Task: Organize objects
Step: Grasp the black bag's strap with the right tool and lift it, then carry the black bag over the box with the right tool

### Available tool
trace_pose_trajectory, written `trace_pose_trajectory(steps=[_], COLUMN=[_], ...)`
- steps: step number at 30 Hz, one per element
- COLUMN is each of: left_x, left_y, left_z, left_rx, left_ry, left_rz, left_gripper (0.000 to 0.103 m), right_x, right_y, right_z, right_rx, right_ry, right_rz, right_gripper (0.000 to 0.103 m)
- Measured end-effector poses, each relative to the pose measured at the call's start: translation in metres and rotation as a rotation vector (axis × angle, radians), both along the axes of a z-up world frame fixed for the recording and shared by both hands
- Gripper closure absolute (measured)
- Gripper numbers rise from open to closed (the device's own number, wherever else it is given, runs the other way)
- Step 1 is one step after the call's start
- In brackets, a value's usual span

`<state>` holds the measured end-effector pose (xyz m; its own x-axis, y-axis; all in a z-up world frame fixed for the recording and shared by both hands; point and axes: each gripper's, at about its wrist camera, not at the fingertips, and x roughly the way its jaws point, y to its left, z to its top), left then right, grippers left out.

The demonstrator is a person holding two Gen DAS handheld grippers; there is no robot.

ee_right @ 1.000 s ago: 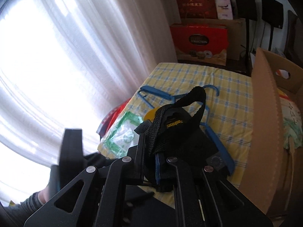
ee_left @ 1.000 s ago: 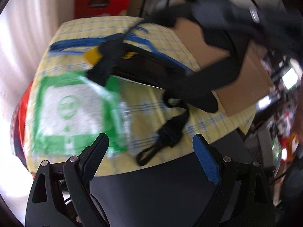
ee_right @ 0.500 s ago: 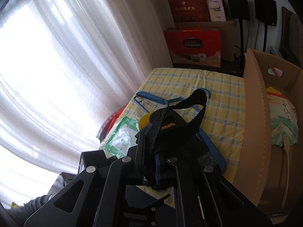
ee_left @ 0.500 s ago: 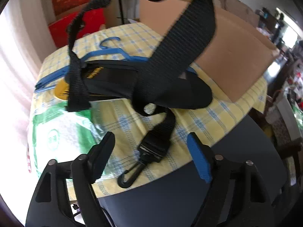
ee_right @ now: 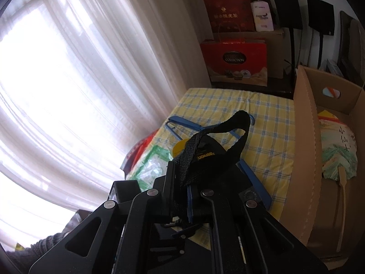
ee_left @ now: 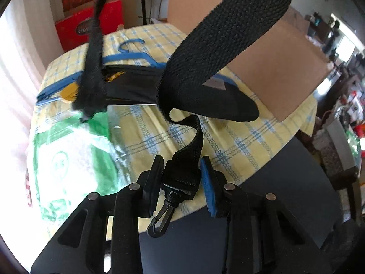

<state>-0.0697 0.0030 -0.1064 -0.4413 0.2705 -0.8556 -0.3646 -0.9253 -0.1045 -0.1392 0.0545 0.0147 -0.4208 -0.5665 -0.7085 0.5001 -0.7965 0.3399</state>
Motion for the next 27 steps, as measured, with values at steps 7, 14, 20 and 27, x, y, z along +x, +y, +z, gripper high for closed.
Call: trace_pose_trajectory(steps=[7,14,20,27], left_x=[0.017,-0.015,-0.027,-0.046], left_y=[-0.033,-0.046,-0.027,0.025], left_z=[0.055,0.104,0.134,0.168], left_rx=[0.068,0.122,0.168,0.245], left_ry=[0.094,0.174,0.207,0.223], left_rz=[0.051,0.094,0.072,-0.053], left_gripper=[0.072,0.072,0.072,0.072], right_x=[0.014,0.029,0.036,0.044], right_y=[-0.004,-0.008,0.009,0.051], right_z=[0.034,0.081,0.109,0.124], right_rx=[-0.026,-0.032,-0.012,0.038], right_ry=[0.05,0.14,0.194,0.224], right_rz=[0.043,0.068,0.043,-0.03], right_gripper=[0.097,0.097,0.096,0.096])
